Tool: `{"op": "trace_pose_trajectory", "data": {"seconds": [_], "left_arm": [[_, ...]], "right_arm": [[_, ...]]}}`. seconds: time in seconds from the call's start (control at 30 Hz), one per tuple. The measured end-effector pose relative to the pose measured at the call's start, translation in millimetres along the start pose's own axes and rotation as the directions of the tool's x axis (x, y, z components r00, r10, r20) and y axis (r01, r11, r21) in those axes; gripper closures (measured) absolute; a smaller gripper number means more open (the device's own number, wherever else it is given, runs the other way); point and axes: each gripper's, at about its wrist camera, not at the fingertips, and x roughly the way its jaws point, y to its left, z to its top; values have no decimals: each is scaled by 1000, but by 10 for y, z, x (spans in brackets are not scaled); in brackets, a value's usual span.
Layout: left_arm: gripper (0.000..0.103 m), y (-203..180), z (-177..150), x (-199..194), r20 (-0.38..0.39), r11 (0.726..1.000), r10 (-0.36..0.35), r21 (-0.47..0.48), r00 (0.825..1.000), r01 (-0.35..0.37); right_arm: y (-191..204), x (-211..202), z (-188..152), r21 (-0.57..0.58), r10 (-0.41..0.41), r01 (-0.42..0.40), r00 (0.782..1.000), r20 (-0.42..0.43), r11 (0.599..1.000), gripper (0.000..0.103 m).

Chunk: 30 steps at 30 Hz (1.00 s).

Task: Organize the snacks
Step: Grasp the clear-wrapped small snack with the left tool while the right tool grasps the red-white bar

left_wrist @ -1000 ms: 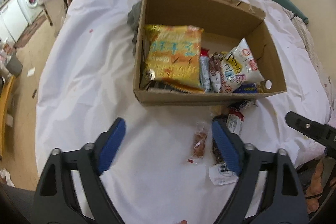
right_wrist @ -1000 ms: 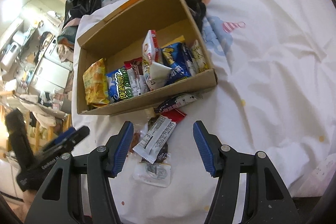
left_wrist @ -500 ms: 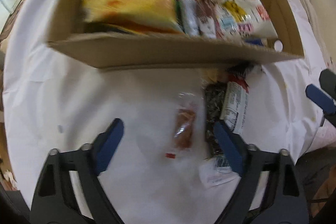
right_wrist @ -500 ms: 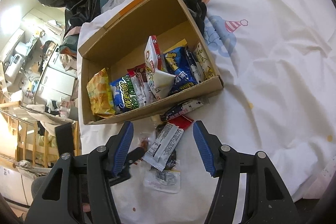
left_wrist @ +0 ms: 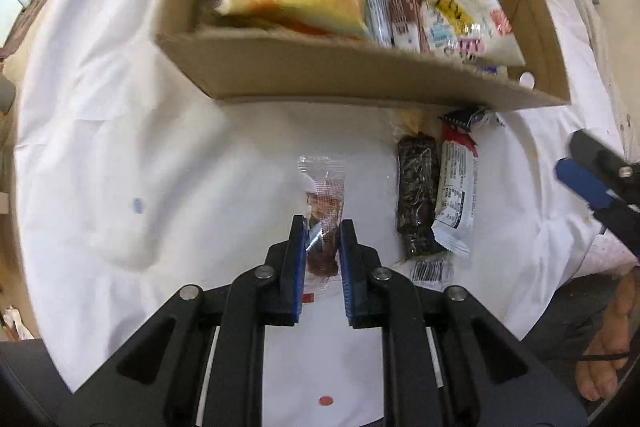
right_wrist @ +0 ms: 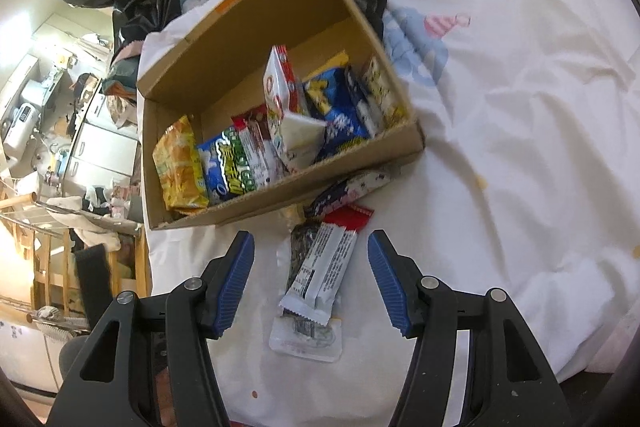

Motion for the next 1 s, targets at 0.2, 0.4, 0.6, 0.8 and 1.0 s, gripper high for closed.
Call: {"op": "trace_pose_trajectory", "data": {"seconds": [0.2,0.4,0.6,0.8,1.0], "left_arm": [[90,99,47,-173,40,1000,1,-31,999,0],[90,102,1,-296,78,1000,13,-20,997,-11],[90,169,93,-315,90,1000,15,-24,996,-13],[90,182,95,-263,84,999,16,-41,996,-12],[90,152,100,-210,84,999,30,-40,996,-27]], "right_arm": [[47,409,-34,18,-34,36,992,-122,999,40],[115,857,-59,-21,-190,190,955,-228,981,40],[272,1039,-49,-96,-252,236,940,-232,967,41],[274,980,-114,-154,-272,240,931,-243,958,69],[214,794,-338,-217,-246,190,931,-269,957,70]]}}
